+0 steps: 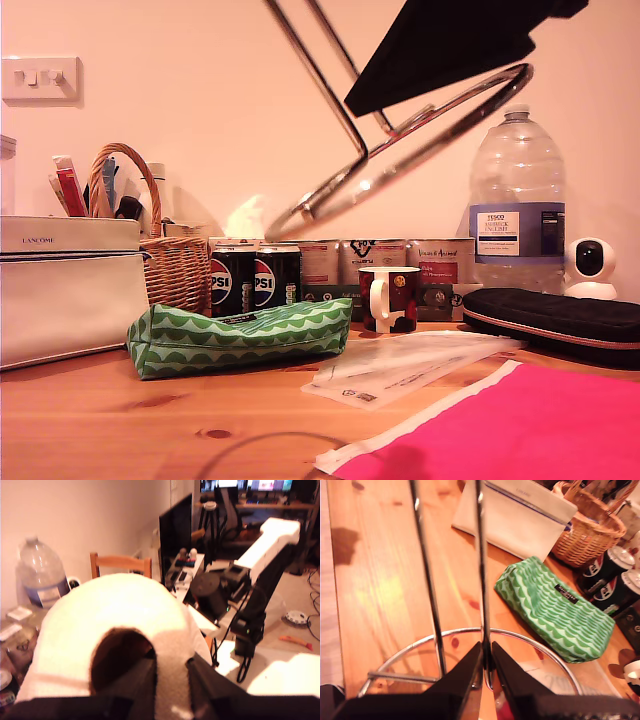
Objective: Insert the paper towel roll into the metallic stand.
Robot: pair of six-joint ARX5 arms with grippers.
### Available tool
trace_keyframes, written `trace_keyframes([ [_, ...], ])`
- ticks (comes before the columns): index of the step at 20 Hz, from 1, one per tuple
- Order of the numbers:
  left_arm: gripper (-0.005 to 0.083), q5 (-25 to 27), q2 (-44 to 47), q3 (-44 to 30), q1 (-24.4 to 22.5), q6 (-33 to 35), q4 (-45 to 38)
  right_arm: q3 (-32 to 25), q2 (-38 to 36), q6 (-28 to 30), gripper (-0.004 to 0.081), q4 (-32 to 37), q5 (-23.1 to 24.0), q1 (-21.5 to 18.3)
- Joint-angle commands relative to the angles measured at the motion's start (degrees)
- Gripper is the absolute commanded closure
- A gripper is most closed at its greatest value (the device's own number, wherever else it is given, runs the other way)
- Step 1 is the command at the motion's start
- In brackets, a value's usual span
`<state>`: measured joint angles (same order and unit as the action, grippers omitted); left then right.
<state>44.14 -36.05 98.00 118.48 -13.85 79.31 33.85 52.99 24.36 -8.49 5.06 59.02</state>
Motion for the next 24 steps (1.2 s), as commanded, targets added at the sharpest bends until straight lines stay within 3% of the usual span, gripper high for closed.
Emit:
trace_keyframes([
  [1, 0.0797, 0.3, 3.5, -2.6, 0.1, -2.3, -1.1, 0.8, 1.0, -0.4, 0.0781, 1.5, 0.0, 0.5],
  [10, 0.0797, 1.9, 11.5, -17.0, 0.1, -9.9, -1.1, 0.8, 7.0, -0.9, 0.0781, 1.5, -0.2, 0.5],
  [24, 0.0797, 6.2, 7.7, -24.0, 0.0, -16.0, -1.1, 0.8, 7.6, -1.7, 0.0781, -0.5, -0.6, 0.5],
])
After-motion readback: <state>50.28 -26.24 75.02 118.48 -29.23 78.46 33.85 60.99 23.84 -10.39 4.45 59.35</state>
